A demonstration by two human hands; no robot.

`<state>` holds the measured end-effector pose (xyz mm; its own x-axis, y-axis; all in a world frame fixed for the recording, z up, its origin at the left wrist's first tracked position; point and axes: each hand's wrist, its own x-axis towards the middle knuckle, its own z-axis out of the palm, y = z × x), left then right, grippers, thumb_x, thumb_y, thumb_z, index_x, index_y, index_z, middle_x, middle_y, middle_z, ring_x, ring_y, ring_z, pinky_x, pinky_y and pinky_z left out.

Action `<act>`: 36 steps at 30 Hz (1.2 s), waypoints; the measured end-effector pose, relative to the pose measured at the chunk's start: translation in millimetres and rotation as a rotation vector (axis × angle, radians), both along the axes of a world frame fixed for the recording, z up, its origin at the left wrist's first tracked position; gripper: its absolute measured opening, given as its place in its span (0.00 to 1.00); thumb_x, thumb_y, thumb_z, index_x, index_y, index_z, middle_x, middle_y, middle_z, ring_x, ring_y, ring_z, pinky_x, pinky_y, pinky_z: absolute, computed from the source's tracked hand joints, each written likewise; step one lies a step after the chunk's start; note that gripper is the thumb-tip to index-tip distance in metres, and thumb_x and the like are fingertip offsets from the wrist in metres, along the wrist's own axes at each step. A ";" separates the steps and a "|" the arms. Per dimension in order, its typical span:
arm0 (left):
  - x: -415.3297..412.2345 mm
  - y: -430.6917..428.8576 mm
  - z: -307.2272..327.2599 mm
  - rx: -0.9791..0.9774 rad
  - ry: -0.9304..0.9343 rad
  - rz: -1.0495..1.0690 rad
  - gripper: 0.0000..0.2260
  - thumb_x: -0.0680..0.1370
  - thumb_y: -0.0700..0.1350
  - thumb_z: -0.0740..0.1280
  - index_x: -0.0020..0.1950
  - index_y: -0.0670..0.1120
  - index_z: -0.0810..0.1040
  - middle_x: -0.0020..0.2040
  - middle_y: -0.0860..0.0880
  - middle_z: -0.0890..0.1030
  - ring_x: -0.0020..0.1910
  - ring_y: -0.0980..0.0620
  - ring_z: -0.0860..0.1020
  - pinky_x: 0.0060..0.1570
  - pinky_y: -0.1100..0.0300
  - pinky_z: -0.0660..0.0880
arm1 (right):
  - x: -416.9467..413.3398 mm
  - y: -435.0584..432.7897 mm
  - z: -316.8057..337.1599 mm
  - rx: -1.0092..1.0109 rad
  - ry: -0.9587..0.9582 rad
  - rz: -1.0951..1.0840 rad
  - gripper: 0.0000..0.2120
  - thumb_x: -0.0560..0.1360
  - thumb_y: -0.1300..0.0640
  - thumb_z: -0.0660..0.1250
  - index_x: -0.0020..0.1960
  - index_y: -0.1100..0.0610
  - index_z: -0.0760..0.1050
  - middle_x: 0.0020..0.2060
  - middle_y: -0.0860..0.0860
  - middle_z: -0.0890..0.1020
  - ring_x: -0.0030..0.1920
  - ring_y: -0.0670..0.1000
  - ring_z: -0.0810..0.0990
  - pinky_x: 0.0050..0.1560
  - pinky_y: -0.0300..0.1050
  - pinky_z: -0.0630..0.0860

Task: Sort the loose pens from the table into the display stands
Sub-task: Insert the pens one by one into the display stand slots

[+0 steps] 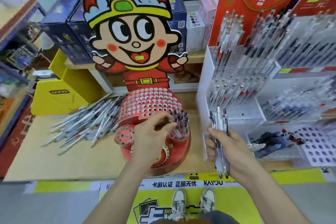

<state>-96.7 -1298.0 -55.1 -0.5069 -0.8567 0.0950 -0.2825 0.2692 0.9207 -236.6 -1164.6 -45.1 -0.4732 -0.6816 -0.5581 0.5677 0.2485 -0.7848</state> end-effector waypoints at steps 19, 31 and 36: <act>-22.9 4.9 -11.8 -0.627 -0.416 -0.214 0.11 0.72 0.51 0.68 0.41 0.44 0.83 0.34 0.49 0.79 0.30 0.50 0.79 0.27 0.60 0.76 | 0.9 6.6 -3.9 -0.027 0.361 0.216 0.17 0.79 0.58 0.66 0.65 0.52 0.67 0.32 0.53 0.78 0.30 0.52 0.75 0.36 0.49 0.75; -21.8 4.6 0.9 -0.393 -0.549 -0.194 0.14 0.75 0.57 0.69 0.56 0.51 0.79 0.41 0.52 0.82 0.41 0.51 0.80 0.42 0.56 0.76 | 8.9 10.9 8.0 -0.170 0.058 0.099 0.15 0.67 0.56 0.73 0.48 0.60 0.70 0.29 0.53 0.77 0.23 0.49 0.68 0.26 0.41 0.66; -20.2 17.1 39.7 0.181 -0.030 -0.179 0.06 0.74 0.54 0.68 0.49 0.55 0.81 0.38 0.53 0.82 0.34 0.56 0.78 0.34 0.61 0.75 | 8.1 11.0 10.2 -0.175 0.098 0.201 0.18 0.66 0.51 0.76 0.45 0.58 0.70 0.28 0.52 0.73 0.24 0.50 0.67 0.26 0.40 0.65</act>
